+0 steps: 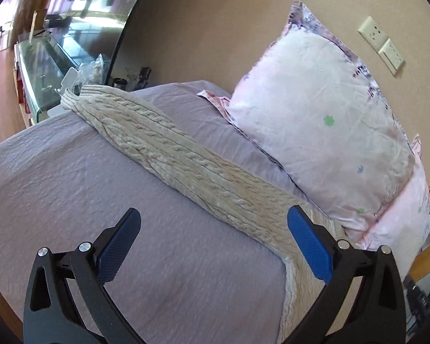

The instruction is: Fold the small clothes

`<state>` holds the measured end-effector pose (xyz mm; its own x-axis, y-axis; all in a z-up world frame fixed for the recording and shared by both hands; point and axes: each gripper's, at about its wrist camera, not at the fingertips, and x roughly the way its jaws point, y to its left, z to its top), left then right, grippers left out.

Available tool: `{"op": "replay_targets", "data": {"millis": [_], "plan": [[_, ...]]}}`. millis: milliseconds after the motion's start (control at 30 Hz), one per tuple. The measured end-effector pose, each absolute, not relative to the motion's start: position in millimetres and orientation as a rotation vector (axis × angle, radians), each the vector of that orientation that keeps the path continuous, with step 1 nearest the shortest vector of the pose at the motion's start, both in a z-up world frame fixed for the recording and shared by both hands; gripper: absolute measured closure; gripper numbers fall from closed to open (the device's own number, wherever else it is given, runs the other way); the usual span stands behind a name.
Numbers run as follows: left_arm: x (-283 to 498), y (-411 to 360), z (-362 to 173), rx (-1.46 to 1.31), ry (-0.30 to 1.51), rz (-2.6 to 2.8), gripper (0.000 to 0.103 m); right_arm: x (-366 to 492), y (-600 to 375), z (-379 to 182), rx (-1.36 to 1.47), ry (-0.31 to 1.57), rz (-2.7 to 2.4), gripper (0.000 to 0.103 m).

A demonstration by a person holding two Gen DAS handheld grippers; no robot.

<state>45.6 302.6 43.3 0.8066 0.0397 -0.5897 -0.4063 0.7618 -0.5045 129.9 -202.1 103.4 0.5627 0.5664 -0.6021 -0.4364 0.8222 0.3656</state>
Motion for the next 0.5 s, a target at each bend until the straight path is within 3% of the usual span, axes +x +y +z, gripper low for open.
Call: {"op": "replay_targets", "data": {"millis": [67,133,200,500], "plan": [[50,320,43,-0.686,0.599,0.302,0.002,124,-182,92,0.149,0.791,0.62,0.064],[55,341,39,-0.733,0.612,0.33,0.006,116,-196,97,0.155,0.732,0.581,0.034],[61,363,32,-0.797,0.63,0.363,0.017,110,-220,105,0.198,0.696,0.534,0.026],[68,443,3,-1.078,0.581,0.456,0.039,103,-305,95,0.353,0.702,0.35,0.023]]}}
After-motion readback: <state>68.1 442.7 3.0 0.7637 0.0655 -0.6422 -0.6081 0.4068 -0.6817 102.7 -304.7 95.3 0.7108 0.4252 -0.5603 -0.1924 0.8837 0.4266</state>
